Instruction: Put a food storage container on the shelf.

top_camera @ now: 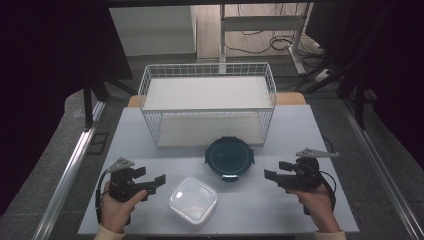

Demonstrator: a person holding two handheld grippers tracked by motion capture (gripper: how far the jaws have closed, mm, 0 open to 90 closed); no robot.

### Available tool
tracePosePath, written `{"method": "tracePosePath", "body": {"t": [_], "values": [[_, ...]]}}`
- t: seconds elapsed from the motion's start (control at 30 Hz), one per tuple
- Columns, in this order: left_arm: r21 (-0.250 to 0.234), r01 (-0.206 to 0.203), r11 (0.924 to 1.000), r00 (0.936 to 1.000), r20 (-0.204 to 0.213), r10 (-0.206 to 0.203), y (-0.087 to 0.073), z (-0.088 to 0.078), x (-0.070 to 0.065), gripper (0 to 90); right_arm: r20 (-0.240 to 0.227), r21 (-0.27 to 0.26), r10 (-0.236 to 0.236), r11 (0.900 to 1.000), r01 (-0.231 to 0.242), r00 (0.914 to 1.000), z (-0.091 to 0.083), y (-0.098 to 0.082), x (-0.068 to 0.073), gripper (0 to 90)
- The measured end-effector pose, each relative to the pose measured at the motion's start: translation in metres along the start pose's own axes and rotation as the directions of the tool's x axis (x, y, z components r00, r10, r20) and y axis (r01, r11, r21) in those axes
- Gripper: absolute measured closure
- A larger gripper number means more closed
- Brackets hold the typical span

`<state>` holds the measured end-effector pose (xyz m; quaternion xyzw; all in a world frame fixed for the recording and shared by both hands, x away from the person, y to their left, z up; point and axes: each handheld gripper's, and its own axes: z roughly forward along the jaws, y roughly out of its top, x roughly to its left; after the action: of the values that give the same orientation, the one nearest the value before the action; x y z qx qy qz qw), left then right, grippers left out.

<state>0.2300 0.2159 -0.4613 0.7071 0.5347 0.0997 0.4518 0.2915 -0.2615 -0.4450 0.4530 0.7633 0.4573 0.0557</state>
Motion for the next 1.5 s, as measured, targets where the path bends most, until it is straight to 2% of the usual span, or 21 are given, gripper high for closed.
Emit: {"method": "tracePosePath", "body": {"t": [0.03,0.1,0.17,0.23,0.27,0.3,0.33,0.37,0.47,0.5,0.57,0.6,0.63,0.8,0.87,1.03,1.13,1.3,1.4,1.47,1.5], "values": [[0.010,-0.026,0.9996,0.9995,0.016,0.025,0.003,0.003,-0.002,13.7,0.005,0.001,0.004,1.000,-0.004,1.0000,0.001,0.000,0.000,21.4],[0.021,-0.047,0.9987,0.9978,0.049,0.046,0.008,0.007,-0.004,16.3,0.009,0.006,-0.003,1.000,0.003,1.0000,0.002,0.001,0.002,20.4],[0.022,-0.060,0.9980,0.9964,0.060,0.059,0.012,0.009,-0.004,16.5,0.015,0.006,-0.013,1.000,0.013,0.9998,0.001,0.003,0.004,19.6],[0.018,-0.084,0.9963,0.9940,0.072,0.083,0.019,0.014,-0.006,17.6,0.016,-0.005,-0.002,1.000,0.002,0.9999,0.001,0.007,0.005,19.4],[0.018,-0.084,0.9963,0.9940,0.072,0.083,0.019,0.014,-0.006,18.6,0.016,-0.005,-0.002,1.000,0.002,0.9999,0.001,0.007,0.005,19.4],[0.020,-0.087,0.9960,0.9903,0.110,0.084,0.027,0.019,-0.008,18.7,0.017,-0.008,0.002,1.000,-0.002,0.9998,0.002,0.010,0.006,19.4],[0.020,-0.087,0.9960,0.9903,0.110,0.084,0.027,0.019,-0.008,18.7,0.017,-0.007,0.003,1.000,-0.002,0.9998,0.003,0.012,0.005,19.4],[0.039,-0.092,0.9950,0.9871,0.136,0.086,0.036,0.025,-0.010,18.6,0.017,-0.001,0.004,1.000,-0.004,0.9998,0.006,0.014,0.005,19.3],[0.058,-0.083,0.9948,0.9847,0.158,0.074,0.045,0.032,-0.011,18.7,0.005,0.006,0.008,1.000,-0.008,1.0000,0.010,0.019,0.005,19.0],[0.064,-0.070,0.9955,0.9812,0.184,0.057,0.053,0.038,-0.012,18.5,0.007,0.017,-0.004,1.000,0.004,1.0000,0.014,0.024,0.008,18.9],[0.073,-0.068,0.9951,0.9802,0.191,0.053,0.062,0.042,-0.014,17.7,0.006,0.024,-0.017,1.000,0.017,0.9998,0.017,0.030,0.011,19.1],[0.073,-0.068,0.9951,0.9802,0.191,0.053,0.062,0.042,-0.014,17.5,0.006,0.024,-0.017,1.000,0.017,0.9998,0.017,0.030,0.011,19.1],[0.075,-0.066,0.9950,0.9791,0.197,0.050,0.068,0.044,-0.016,17.5,-0.004,0.022,-0.011,1.000,0.011,0.9999,0.019,0.035,0.011,19.1],[0.086,-0.072,0.9937,0.9785,0.199,0.054,0.077,0.048,-0.022,16.8,-0.016,0.018,0.015,1.000,-0.014,0.9998,0.023,0.045,0.006,19.0],[0.090,-0.072,0.9933,0.9783,0.200,0.053,0.079,0.049,-0.022,16.9,-0.015,0.024,0.011,1.000,-0.011,0.9998,0.024,0.047,0.006,18.8],[0.122,-0.071,0.9900,0.9742,0.222,0.042,0.087,0.063,-0.025,16.6,-0.028,0.058,0.000,0.998,0.002,0.9996,0.036,0.054,0.006,18.7],[0.142,-0.075,0.9870,0.9706,0.237,0.039,0.091,0.070,-0.025,16.5,-0.033,0.070,0.016,0.997,-0.013,0.9993,0.044,0.056,0.004,18.7],[0.161,-0.084,0.9833,0.9662,0.254,0.041,0.094,0.080,-0.025,16.6,-0.045,0.089,0.032,0.996,-0.028,0.9985,0.054,0.060,0.004,18.1],[0.174,-0.078,0.9817,0.9679,0.249,0.032,0.094,0.087,-0.022,16.8,-0.050,0.092,0.049,0.995,-0.045,0.9975,0.060,0.061,0.002,17.8],[0.178,-0.085,0.9803,0.9676,0.250,0.039,0.094,0.089,-0.022,16.9,-0.053,0.096,0.057,0.994,-0.052,0.9969,0.062,0.061,0.002,17.6],[0.193,-0.085,0.9775,0.9654,0.259,0.033,0.093,0.093,-0.023,16.9,-0.051,0.105,0.066,0.993,-0.060,0.9966,0.066,0.060,0.001,17.0]]}}
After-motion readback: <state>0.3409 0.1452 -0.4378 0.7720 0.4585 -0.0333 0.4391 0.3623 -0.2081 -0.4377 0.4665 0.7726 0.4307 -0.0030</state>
